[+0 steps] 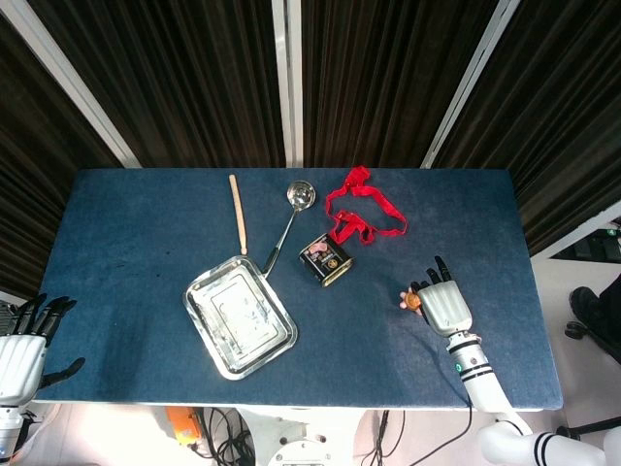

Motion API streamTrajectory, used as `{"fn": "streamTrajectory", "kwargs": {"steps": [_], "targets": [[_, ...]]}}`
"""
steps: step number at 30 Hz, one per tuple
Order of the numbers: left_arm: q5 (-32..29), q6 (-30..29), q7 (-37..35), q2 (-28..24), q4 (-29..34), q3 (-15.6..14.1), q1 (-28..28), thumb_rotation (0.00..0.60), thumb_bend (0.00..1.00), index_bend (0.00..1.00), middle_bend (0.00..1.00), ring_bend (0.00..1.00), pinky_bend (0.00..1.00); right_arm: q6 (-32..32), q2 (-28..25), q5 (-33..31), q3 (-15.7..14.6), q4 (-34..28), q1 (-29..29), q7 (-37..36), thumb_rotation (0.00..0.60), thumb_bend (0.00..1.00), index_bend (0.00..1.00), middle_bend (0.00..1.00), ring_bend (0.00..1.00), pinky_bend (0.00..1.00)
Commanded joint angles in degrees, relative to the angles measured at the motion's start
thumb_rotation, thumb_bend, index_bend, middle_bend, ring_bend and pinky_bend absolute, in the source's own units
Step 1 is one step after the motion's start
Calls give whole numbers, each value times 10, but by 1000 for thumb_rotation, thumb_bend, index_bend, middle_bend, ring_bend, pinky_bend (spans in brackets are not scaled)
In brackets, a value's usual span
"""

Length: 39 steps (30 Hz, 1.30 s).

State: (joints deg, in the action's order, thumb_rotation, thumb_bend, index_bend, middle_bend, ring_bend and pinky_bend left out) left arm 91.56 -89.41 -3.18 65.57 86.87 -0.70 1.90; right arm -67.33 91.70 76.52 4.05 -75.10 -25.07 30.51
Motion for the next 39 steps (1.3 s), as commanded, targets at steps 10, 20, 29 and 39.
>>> {"fn": "streamTrajectory", "kwargs": {"steps": [10, 20, 29, 39], "targets": [[-1, 4, 1, 1, 0, -1, 1, 600, 140, 156, 130, 0, 97, 11, -23, -23, 1, -43, 4, 27, 600, 306, 380, 359, 2, 0], [-5, 7, -6, 1, -6, -1, 1, 600, 140, 156, 130, 0, 97, -7, 16, -11, 9, 8, 0, 10, 600, 426, 896, 791, 292, 0], [-3, 4, -4, -1, -2, 0, 1, 600, 140, 156, 131, 0, 97, -26, 22, 19, 0, 40, 6, -22, 600, 292, 781, 722, 263, 0], [4, 6, 16, -6, 21, 2, 7, 600, 140, 156, 130, 0, 97, -128, -50, 67, 1, -32, 55, -118, 600, 43, 0, 0, 0, 0]]}}
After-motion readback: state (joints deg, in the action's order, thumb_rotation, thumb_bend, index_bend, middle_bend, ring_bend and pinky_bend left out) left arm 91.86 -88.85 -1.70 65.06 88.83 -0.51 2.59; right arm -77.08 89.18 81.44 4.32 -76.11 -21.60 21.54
